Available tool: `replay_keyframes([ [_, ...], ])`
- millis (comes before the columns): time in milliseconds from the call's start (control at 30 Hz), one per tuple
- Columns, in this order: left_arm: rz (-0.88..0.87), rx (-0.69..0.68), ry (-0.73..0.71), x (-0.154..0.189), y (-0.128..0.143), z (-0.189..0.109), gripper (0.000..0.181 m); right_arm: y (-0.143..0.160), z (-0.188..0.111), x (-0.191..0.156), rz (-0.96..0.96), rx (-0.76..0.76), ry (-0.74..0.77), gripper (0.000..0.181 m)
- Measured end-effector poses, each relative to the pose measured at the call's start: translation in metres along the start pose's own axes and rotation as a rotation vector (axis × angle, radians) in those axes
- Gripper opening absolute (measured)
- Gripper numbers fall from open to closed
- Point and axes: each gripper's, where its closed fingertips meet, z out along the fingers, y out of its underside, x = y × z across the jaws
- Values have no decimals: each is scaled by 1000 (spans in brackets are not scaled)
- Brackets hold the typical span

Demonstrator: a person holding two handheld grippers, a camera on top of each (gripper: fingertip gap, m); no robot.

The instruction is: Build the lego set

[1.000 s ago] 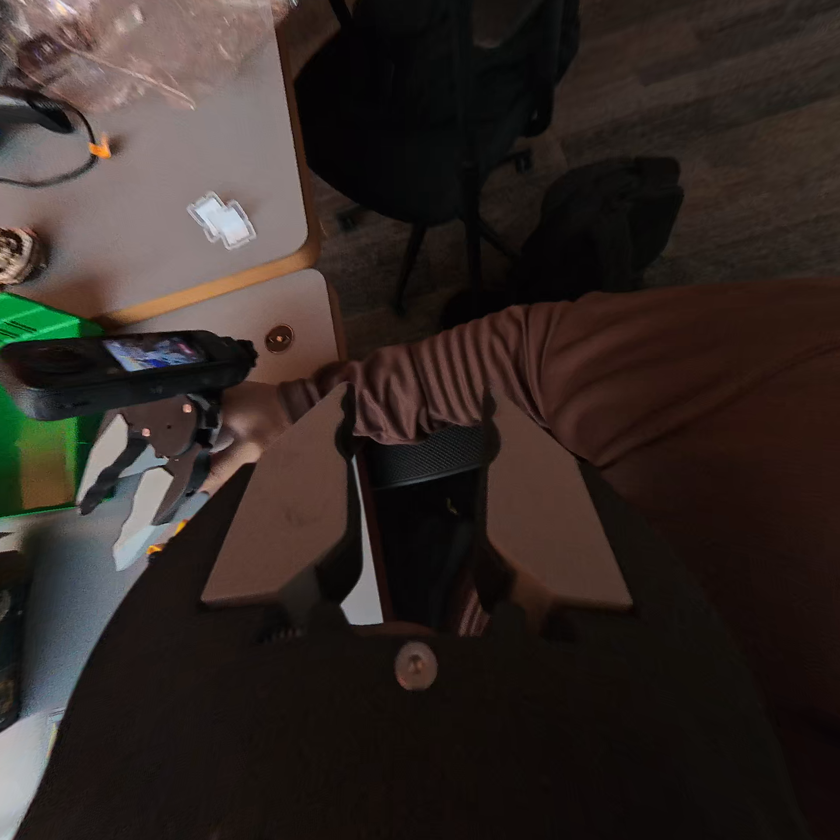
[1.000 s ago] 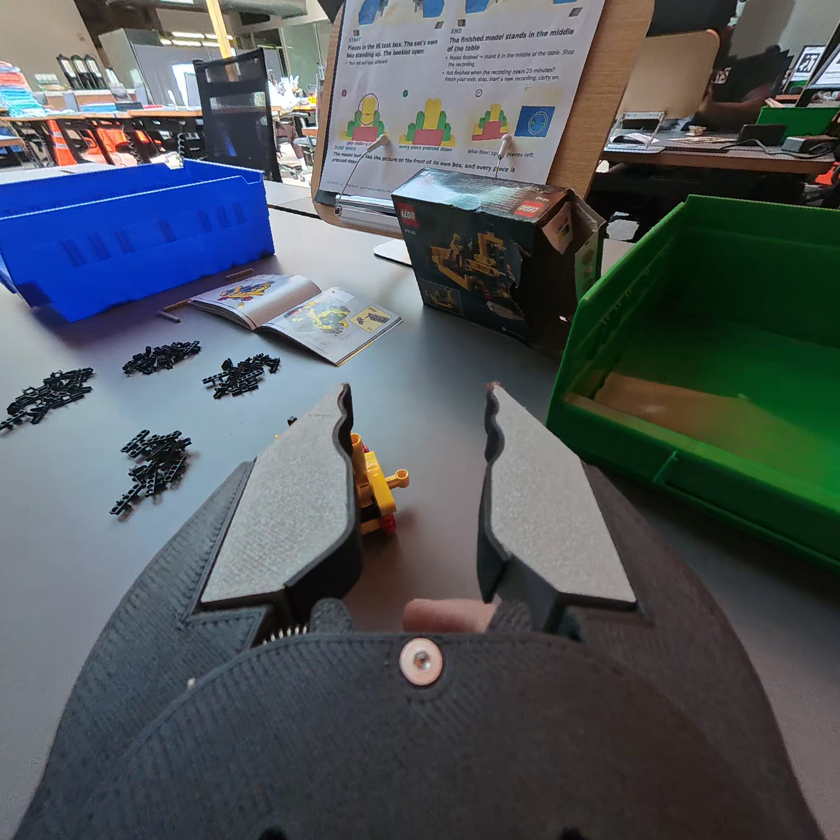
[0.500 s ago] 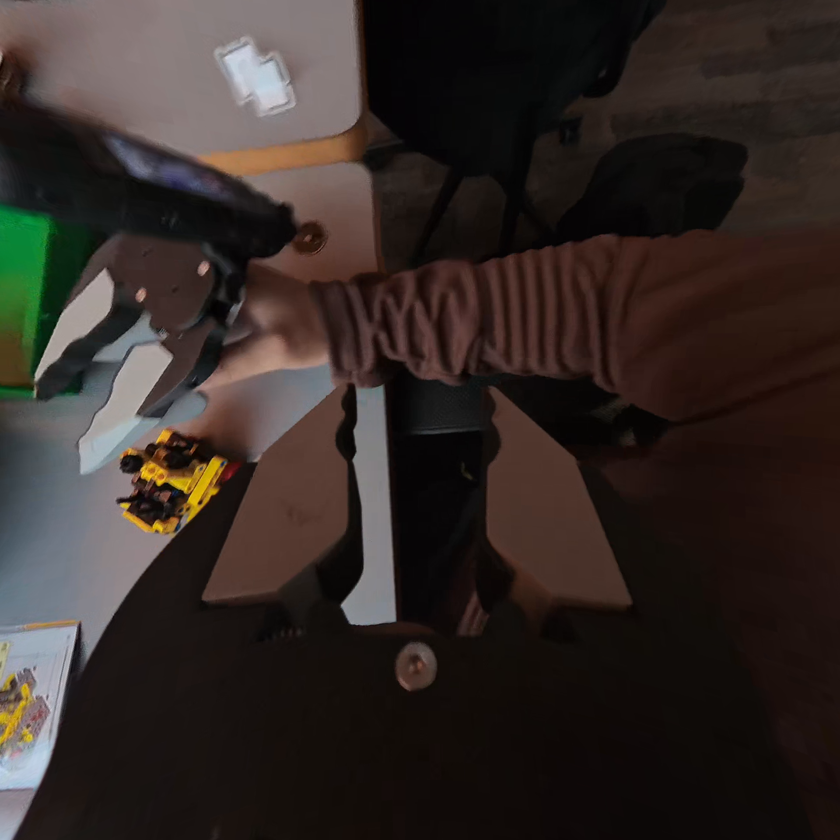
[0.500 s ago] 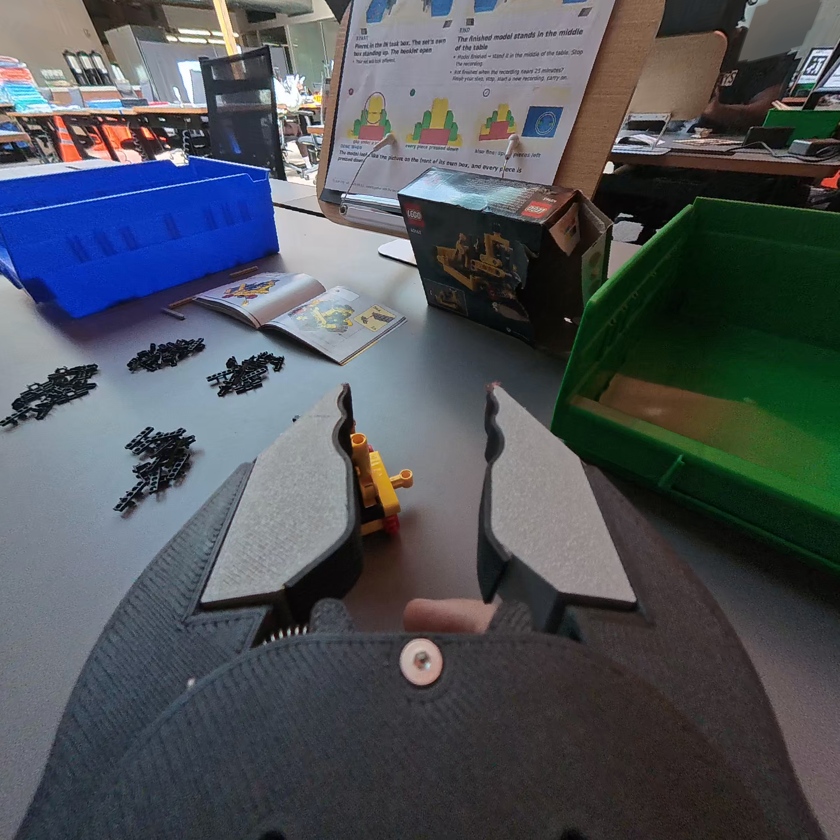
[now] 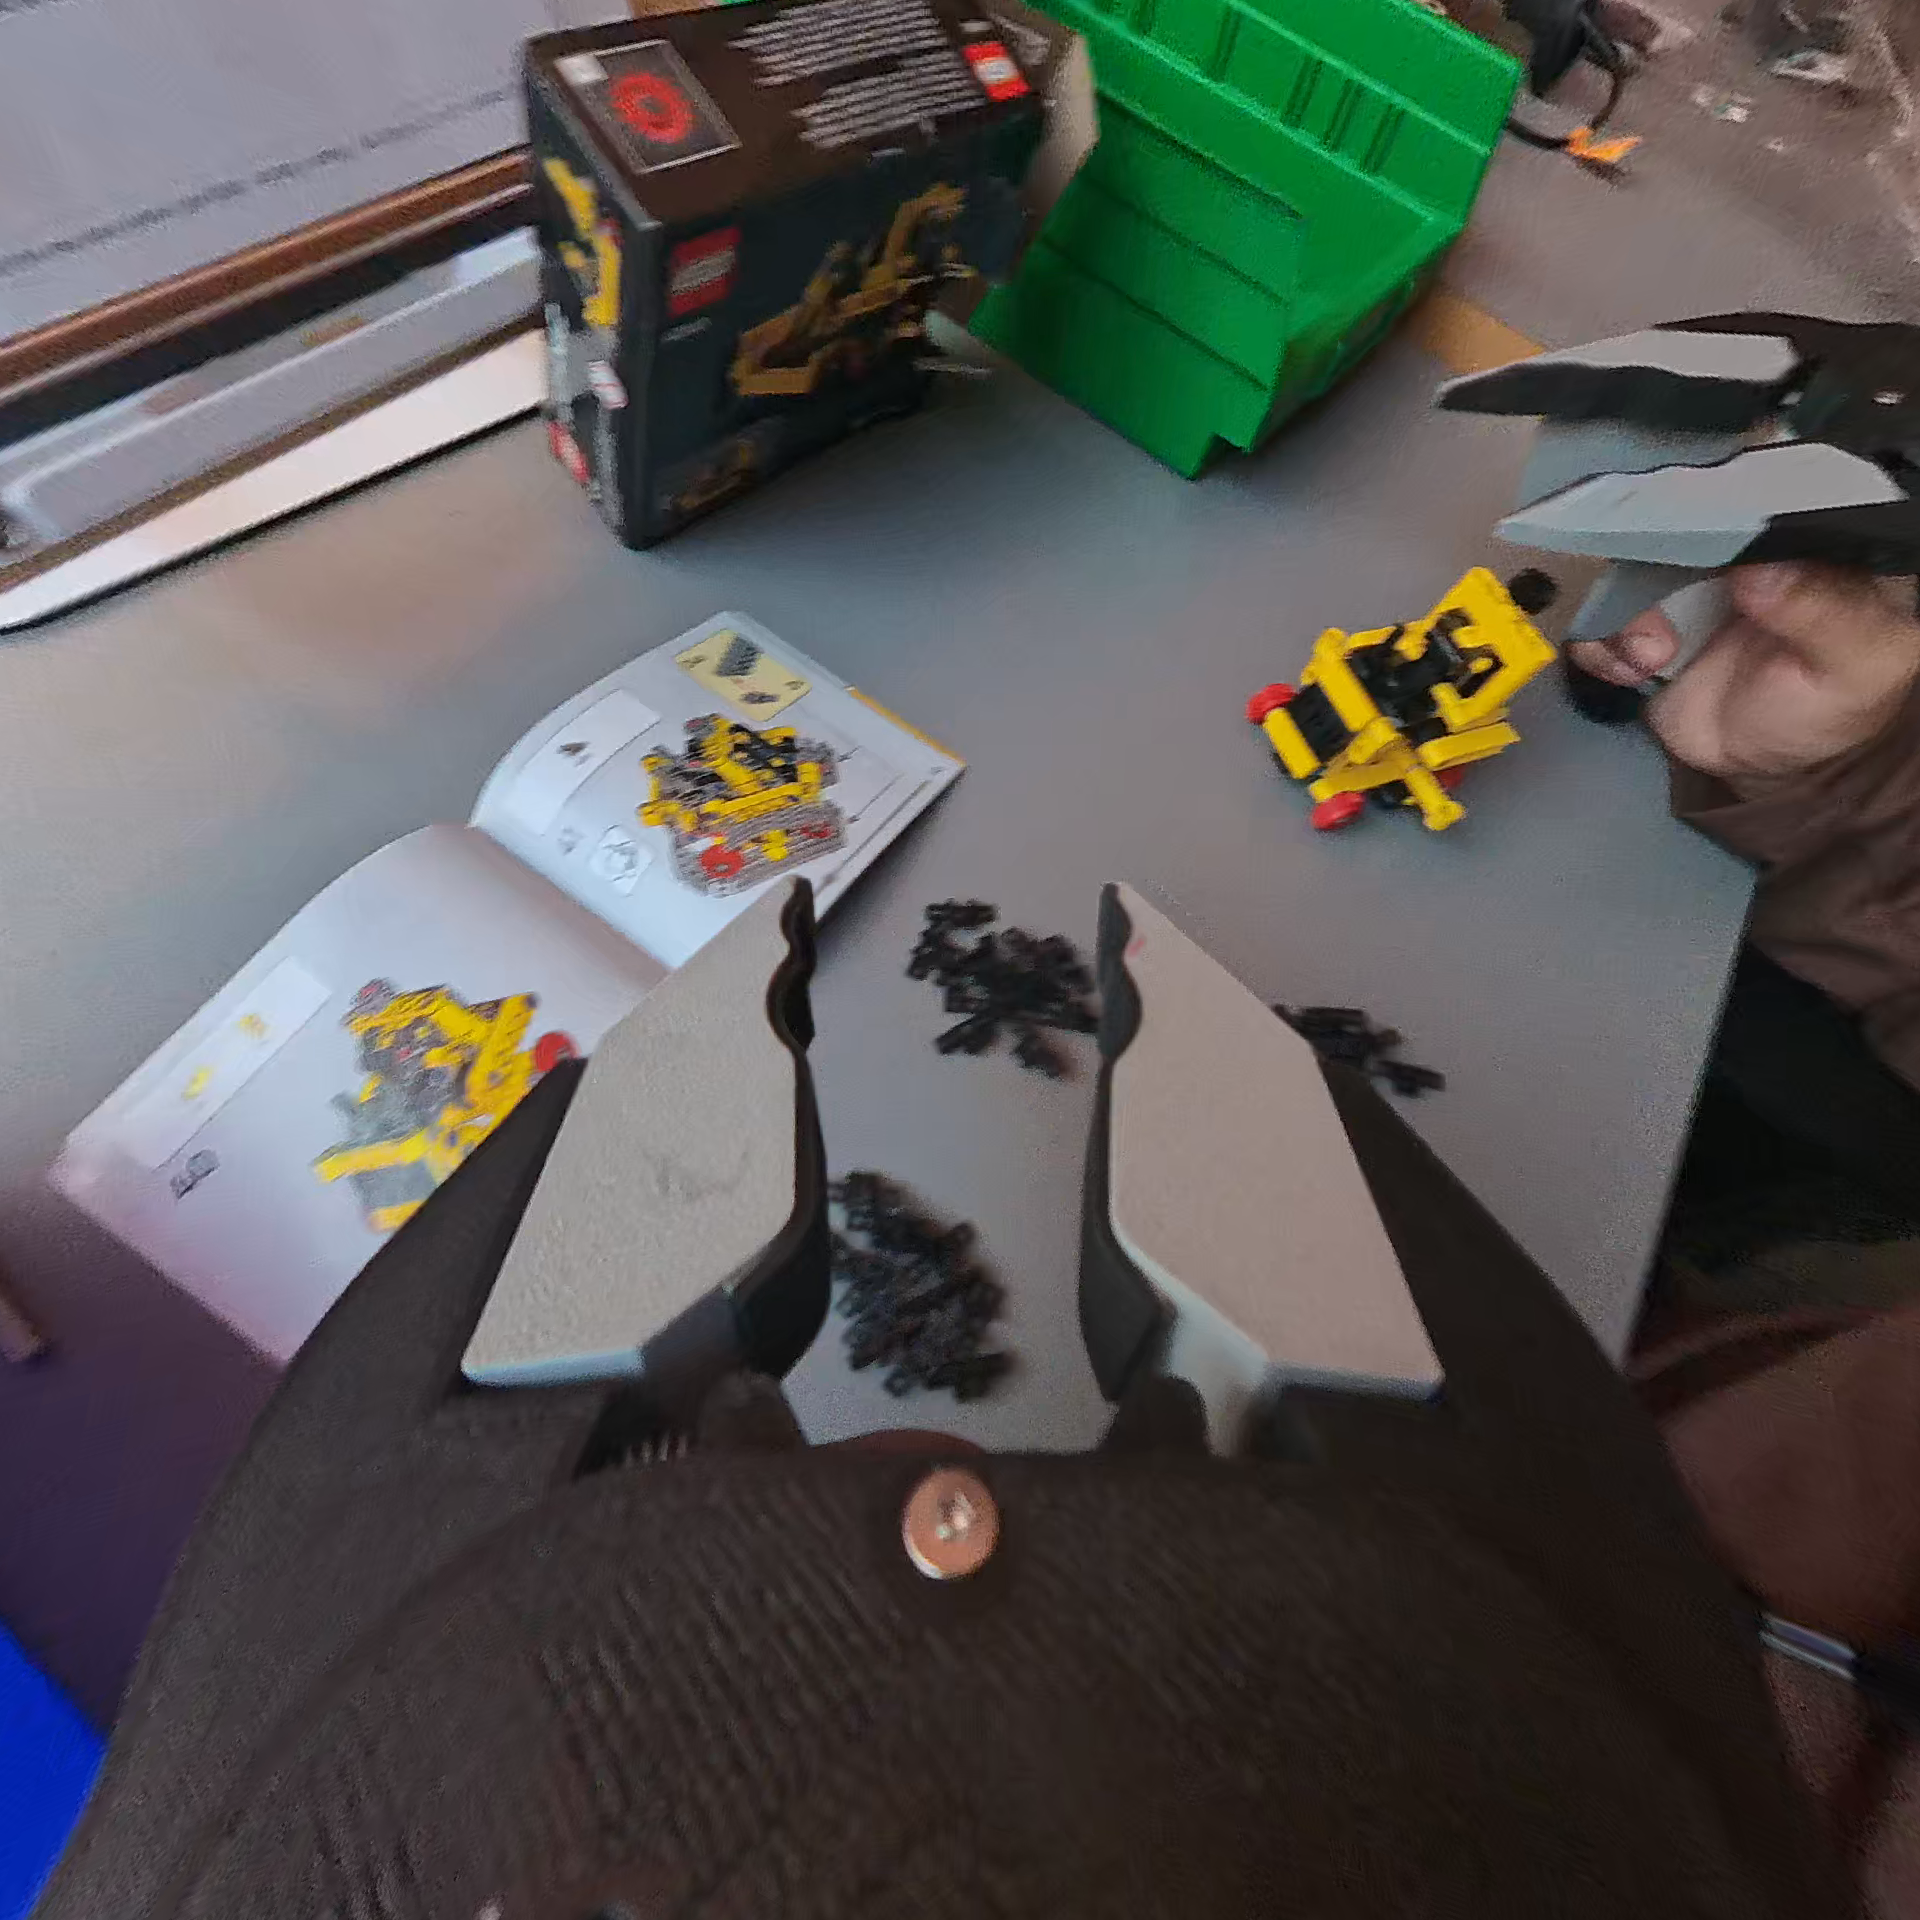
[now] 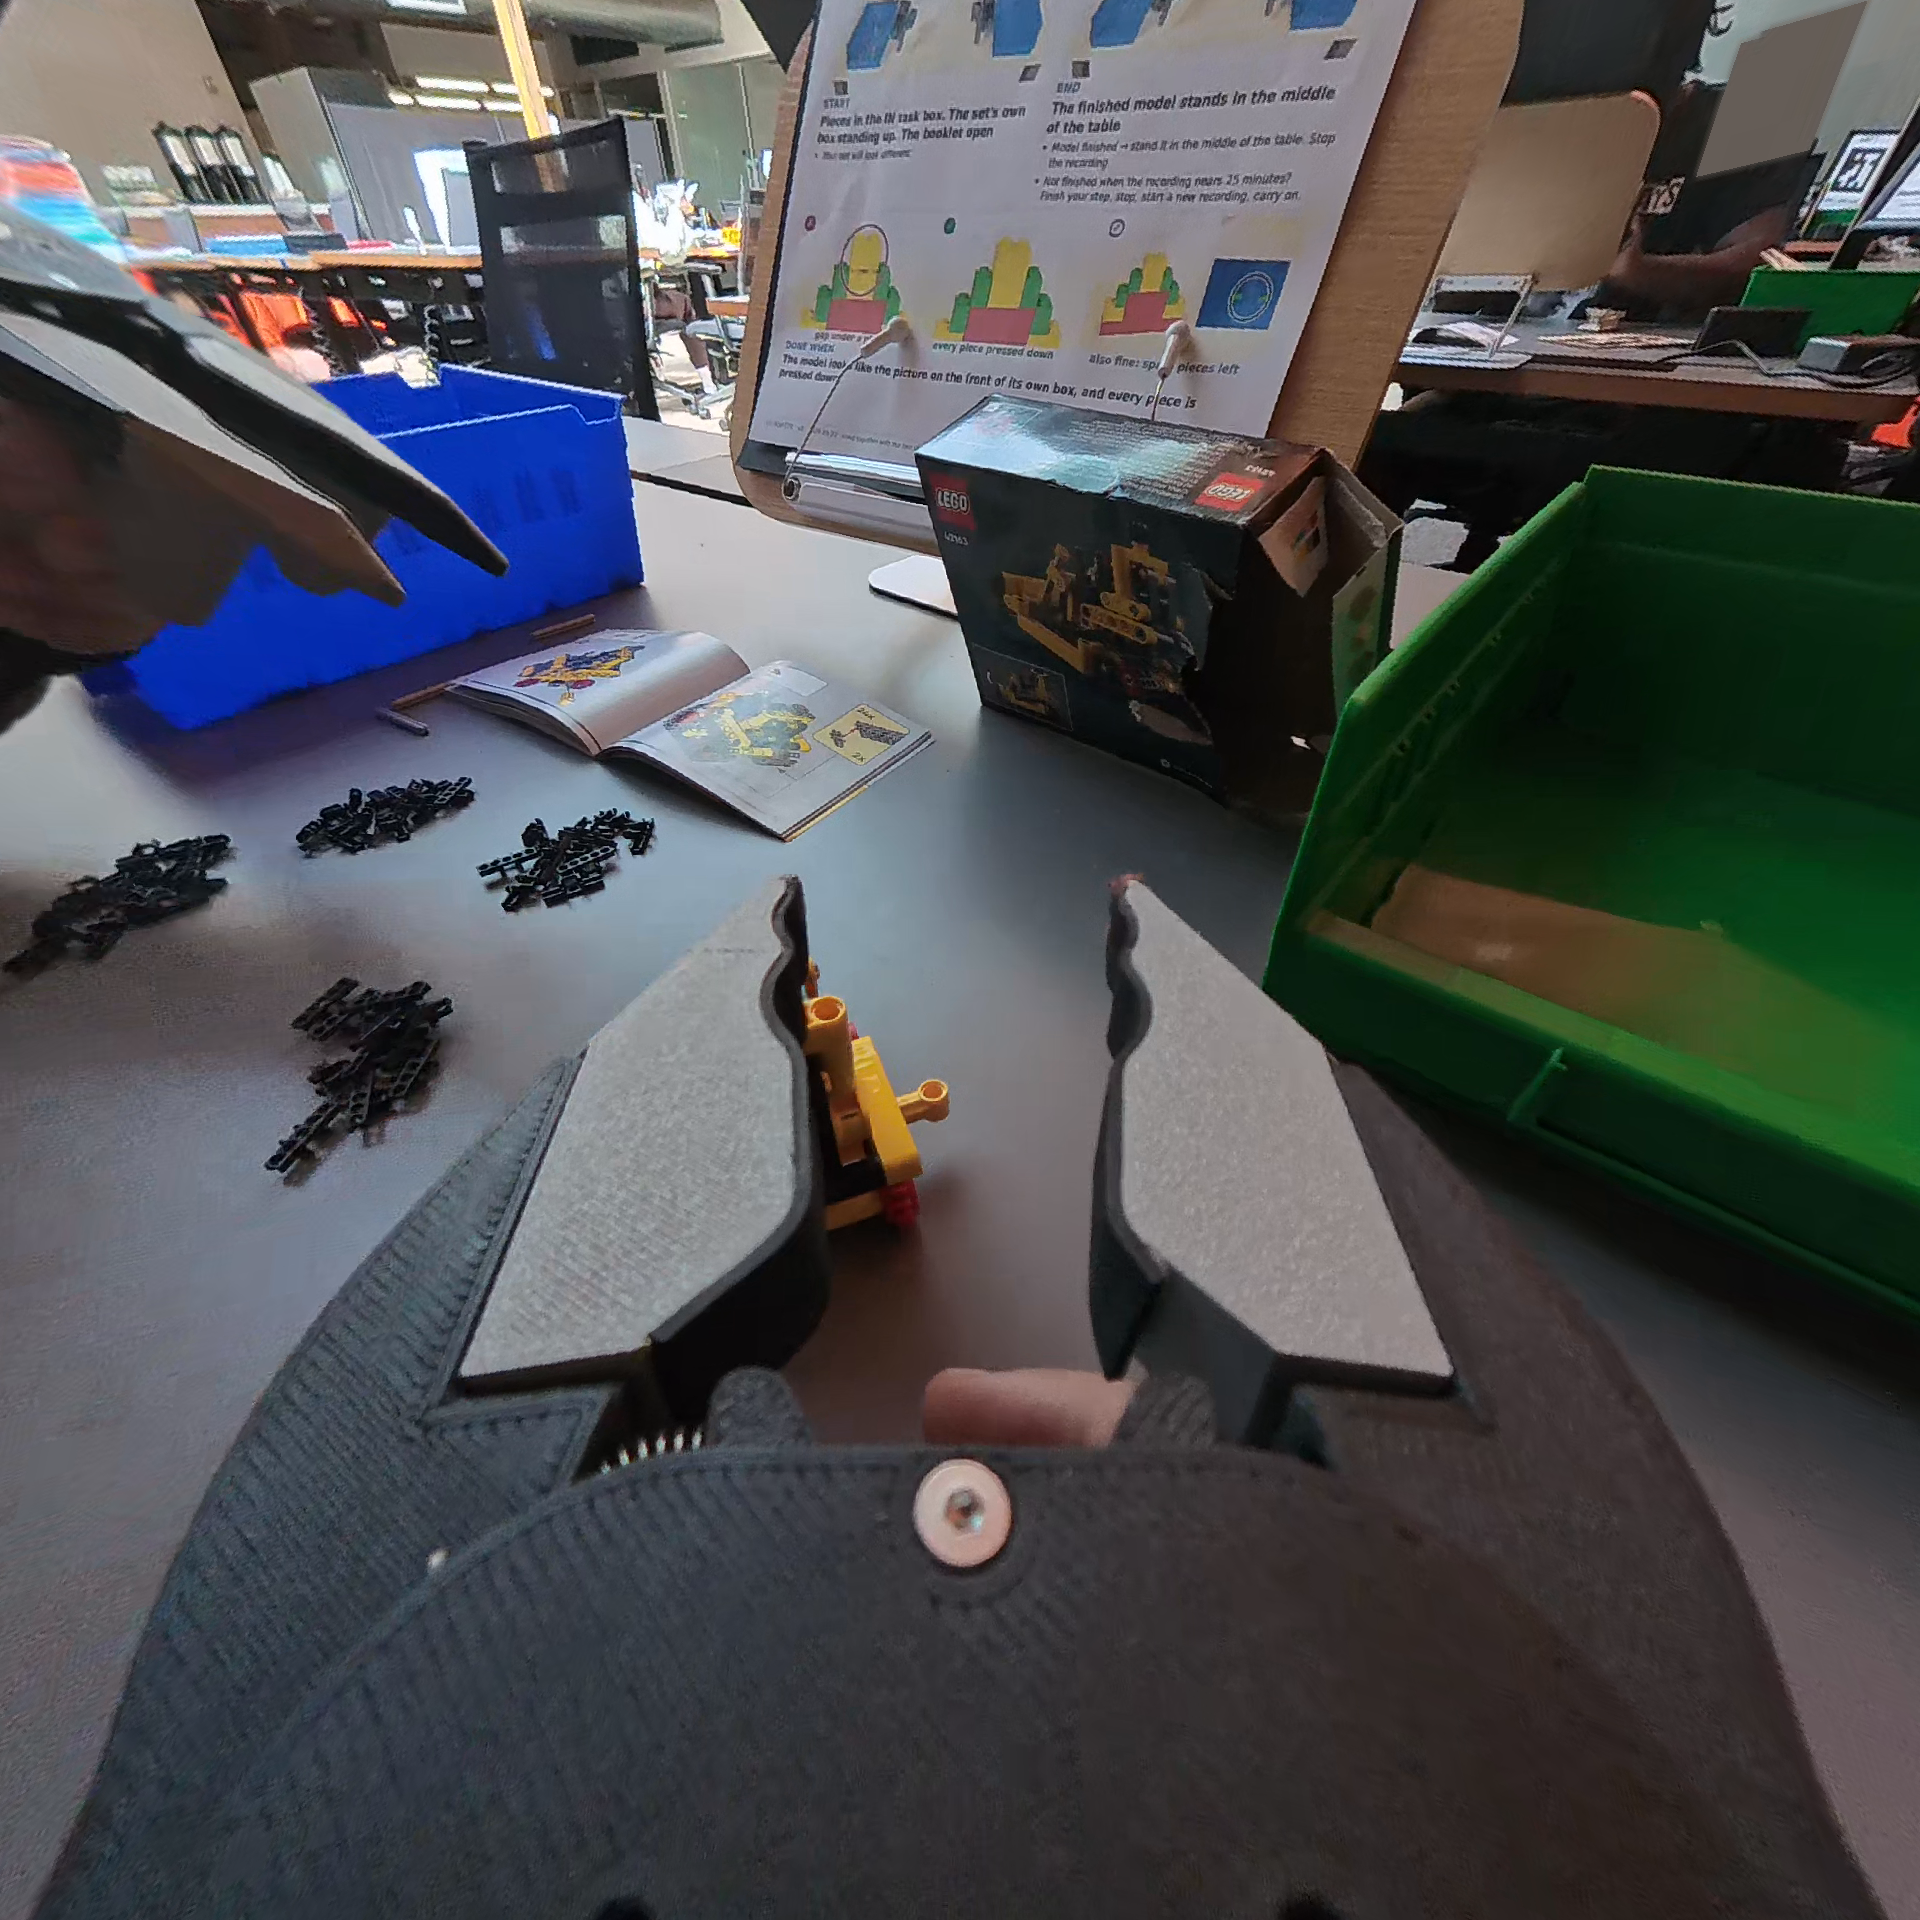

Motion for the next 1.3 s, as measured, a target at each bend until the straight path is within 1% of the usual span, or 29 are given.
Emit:
replay_keyframes([
  [33,5,16,-40,-12,4,-2,50,-1,0,1,-5,3,7,54],
  [100,48,43,-140,-34,7,-2,44,-2,-1,3,-16,7,22,54],
  [167,87,36,-219,-48,10,3,43,-2,-1,4,-23,7,31,53],
  [233,125,-3,-233,-46,17,11,44,-1,0,4,-22,1,31,54],
  [367,210,-42,-347,-60,27,15,42,-2,0,6,-33,5,47,53],
  [433,200,-37,-342,-60,27,14,41,-3,-1,6,-41,9,56,53],
  [533,149,-16,-297,-56,25,13,41,-7,-4,7,-56,27,71,53],
  [700,144,19,-311,-59,20,8,41,-14,-11,7,-77,68,106,52],
  [800,142,19,-296,-57,22,7,44,-17,-16,0,-119,79,117,52],
  [900,126,16,-265,-54,24,6,45,-22,-22,-9,-162,102,128,47],
  [1000,128,12,-246,-53,27,7,46,-30,-30,-29,-138,143,80,46],
  [1100,129,-9,-235,-52,32,9,46,-28,-29,-63,-155,120,-17,45],
  [1167,132,-15,-227,-50,33,10,46,-18,-20,-92,-180,73,-110,45],
  [1233,136,-17,-220,-48,33,12,46,1,-9,-120,-225,-18,-223,42],
  [1300,144,-22,-216,-46,34,13,46,20,0,-136,-298,-121,-288,41],
])
